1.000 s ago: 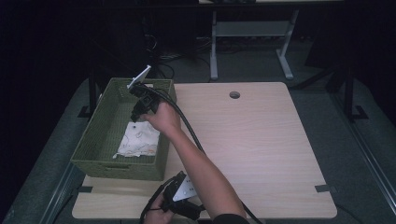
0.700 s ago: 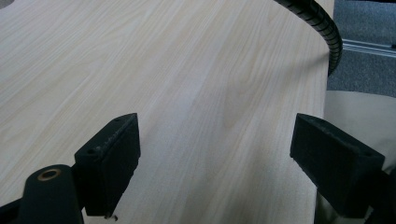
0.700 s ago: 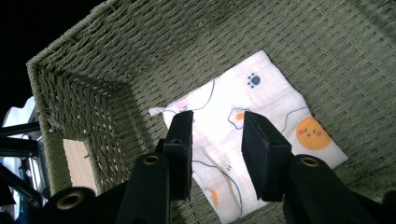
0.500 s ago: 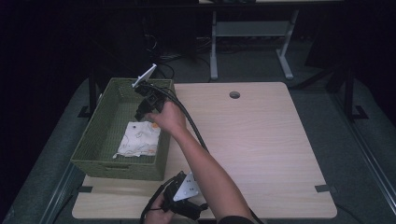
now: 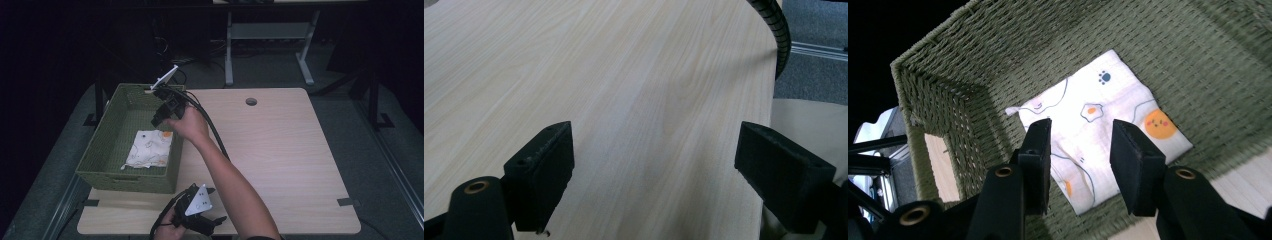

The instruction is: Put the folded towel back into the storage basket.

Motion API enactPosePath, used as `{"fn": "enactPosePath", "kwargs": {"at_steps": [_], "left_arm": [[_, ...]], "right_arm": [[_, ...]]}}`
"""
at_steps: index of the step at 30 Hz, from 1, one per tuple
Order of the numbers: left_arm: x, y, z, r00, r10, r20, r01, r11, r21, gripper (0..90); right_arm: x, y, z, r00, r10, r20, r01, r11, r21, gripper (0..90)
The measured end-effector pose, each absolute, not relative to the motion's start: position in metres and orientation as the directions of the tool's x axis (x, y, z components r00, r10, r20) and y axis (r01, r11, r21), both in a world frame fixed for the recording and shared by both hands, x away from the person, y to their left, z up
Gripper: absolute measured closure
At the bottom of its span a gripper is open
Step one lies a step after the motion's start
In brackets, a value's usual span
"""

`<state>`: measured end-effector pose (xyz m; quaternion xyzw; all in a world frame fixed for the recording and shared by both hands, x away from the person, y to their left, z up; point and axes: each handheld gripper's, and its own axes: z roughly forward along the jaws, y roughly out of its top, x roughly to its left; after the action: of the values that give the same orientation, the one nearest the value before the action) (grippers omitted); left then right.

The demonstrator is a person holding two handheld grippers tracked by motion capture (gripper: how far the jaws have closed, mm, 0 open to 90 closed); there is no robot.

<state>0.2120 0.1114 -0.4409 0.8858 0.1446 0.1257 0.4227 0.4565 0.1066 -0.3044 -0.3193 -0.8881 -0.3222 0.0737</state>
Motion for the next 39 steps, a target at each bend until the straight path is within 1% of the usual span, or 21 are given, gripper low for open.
{"fn": "enactPosePath", "kwargs": {"at_steps": [8, 14, 21, 39], "left_arm": [[0.212, 0.110, -0.442, 0.927, 0.361, 0.100, 0.151, -0.604, 0.783, 16.1], [0.212, 0.110, -0.442, 0.928, 0.360, 0.097, 0.153, -0.604, 0.782, 16.2], [0.214, 0.111, -0.442, 0.926, 0.363, 0.098, 0.155, -0.606, 0.780, 16.1], [0.214, 0.109, -0.443, 0.926, 0.367, 0.093, 0.162, -0.607, 0.778, 16.1]], "right_arm": [[0.453, 0.085, -0.293, -0.783, 0.526, 0.331, 0.614, 0.571, 0.545, 57.7], [0.452, 0.069, -0.289, -0.775, 0.533, 0.338, 0.622, 0.553, 0.555, 54.3], [0.451, 0.049, -0.291, -0.767, 0.536, 0.353, 0.631, 0.530, 0.566, 50.3], [0.446, 0.006, -0.291, -0.738, 0.567, 0.364, 0.657, 0.485, 0.577, 46.8]]}}
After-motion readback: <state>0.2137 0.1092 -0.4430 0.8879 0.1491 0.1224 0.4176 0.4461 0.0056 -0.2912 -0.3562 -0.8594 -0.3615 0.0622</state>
